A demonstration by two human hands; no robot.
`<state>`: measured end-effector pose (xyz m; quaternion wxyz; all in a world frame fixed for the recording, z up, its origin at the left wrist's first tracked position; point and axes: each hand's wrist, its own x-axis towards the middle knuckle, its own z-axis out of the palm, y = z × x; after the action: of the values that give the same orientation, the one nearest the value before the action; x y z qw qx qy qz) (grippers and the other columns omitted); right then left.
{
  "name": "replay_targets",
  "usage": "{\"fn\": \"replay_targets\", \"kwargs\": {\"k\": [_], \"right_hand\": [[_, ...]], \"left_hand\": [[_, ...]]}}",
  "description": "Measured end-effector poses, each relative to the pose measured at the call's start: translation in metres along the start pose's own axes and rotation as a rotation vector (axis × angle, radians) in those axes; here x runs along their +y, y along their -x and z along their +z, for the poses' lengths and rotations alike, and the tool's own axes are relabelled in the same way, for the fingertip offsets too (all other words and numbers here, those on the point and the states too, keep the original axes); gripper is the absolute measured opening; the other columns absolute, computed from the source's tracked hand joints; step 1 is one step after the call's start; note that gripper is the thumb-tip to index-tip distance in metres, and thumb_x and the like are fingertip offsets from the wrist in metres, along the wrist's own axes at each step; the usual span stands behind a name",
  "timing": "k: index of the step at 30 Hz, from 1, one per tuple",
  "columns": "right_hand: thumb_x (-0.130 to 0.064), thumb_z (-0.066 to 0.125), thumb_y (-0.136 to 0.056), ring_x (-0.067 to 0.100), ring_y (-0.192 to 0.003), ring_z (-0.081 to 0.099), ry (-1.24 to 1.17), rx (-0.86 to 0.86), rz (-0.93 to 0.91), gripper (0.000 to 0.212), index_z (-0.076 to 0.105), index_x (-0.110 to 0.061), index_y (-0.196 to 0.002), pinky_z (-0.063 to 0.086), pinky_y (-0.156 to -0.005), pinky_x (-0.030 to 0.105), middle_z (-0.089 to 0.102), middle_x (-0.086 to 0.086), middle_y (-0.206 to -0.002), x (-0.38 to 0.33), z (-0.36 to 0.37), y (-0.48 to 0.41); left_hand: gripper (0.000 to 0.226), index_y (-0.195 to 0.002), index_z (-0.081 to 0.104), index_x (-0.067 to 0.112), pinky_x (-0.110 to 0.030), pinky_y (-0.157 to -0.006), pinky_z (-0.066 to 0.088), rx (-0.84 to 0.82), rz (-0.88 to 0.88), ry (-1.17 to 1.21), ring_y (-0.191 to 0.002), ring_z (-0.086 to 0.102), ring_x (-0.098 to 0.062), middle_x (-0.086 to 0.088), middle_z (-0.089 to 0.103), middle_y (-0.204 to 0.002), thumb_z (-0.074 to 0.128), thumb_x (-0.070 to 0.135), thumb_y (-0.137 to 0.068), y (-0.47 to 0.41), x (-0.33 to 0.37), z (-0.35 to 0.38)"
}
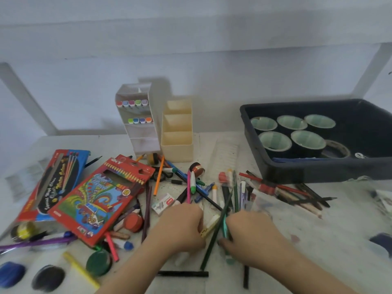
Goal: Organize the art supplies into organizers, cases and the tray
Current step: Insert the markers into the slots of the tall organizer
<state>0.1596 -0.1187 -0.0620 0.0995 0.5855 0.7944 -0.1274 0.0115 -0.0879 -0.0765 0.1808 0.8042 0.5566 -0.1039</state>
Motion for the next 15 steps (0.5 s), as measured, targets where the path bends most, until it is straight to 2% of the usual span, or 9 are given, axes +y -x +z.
{"fn": "replay_targets", "kwargs": {"k": [3,6,9,12,13,15], "right_hand": [[-0.035,0.049,-0.093,0.023,-0.092,0.056,0.004,-0.029,0.043,0.016,0.046,-0.020,-0.089,0.038,-0.070,0.029,0.058,0.007,-0.099,-0.003,0.001,-0.004],[-0.033,0.051,-0.089,0.022,-0.088,0.056,-0.007,-0.003,0.074,0.013,0.049,-0.020,-0.087,0.046,-0.075,0.030,0.051,0.002,-0.085,0.000,-0.003,-0.004],[-0.037,0.048,-0.089,0.017,-0.075,0.049,-0.013,0.107,0.075,0.018,0.047,-0.020,-0.083,0.041,-0.062,0.027,0.044,-0.004,-0.074,0.005,-0.020,-0.002],[-0.042,0.048,-0.092,0.011,-0.083,0.054,-0.094,0.235,0.074,0.019,0.051,-0.024,-0.093,0.048,-0.073,0.026,0.055,-0.007,-0.089,0.013,-0.044,0.001],[-0.044,0.050,-0.091,0.008,-0.082,0.055,-0.145,0.279,0.059,0.018,0.052,-0.026,-0.092,0.050,-0.074,0.026,0.056,-0.009,-0.088,0.015,-0.052,0.001],[-0.045,0.056,-0.087,0.004,-0.070,0.053,-0.243,0.372,0.018,0.019,0.048,-0.029,-0.079,0.050,-0.066,0.023,0.056,-0.010,-0.076,0.018,-0.067,-0.002]], "left_hand": [[0.019,-0.089,0.064,0.020,-0.028,-0.073,0.052,0.057,0.002,0.117,-0.081,0.059,-0.010,0.004,0.064,-0.088,0.062,0.036,-0.079,0.000,-0.005,-0.006],[0.012,-0.082,0.059,0.025,-0.025,-0.063,0.048,0.070,0.016,0.358,-0.064,0.055,-0.007,0.005,0.062,-0.075,0.054,0.035,-0.088,0.001,-0.014,-0.015],[0.013,-0.089,0.056,0.030,-0.028,-0.055,0.050,0.071,0.017,0.608,-0.057,0.056,-0.011,0.000,0.060,-0.074,0.046,0.030,-0.097,0.004,-0.027,-0.025],[0.017,-0.101,0.057,0.035,-0.020,-0.049,0.043,0.141,0.025,0.669,-0.048,0.049,-0.003,0.004,0.060,-0.071,0.041,0.029,-0.099,0.005,-0.042,-0.034],[0.018,-0.102,0.057,0.035,-0.018,-0.051,0.042,0.176,0.028,0.666,-0.049,0.046,-0.002,0.005,0.057,-0.070,0.041,0.028,-0.100,0.005,-0.048,-0.036],[0.019,-0.099,0.055,0.033,-0.017,-0.051,0.038,0.226,-0.002,0.717,-0.052,0.043,-0.003,0.005,0.053,-0.070,0.041,0.021,-0.099,0.005,-0.058,-0.039]]}}
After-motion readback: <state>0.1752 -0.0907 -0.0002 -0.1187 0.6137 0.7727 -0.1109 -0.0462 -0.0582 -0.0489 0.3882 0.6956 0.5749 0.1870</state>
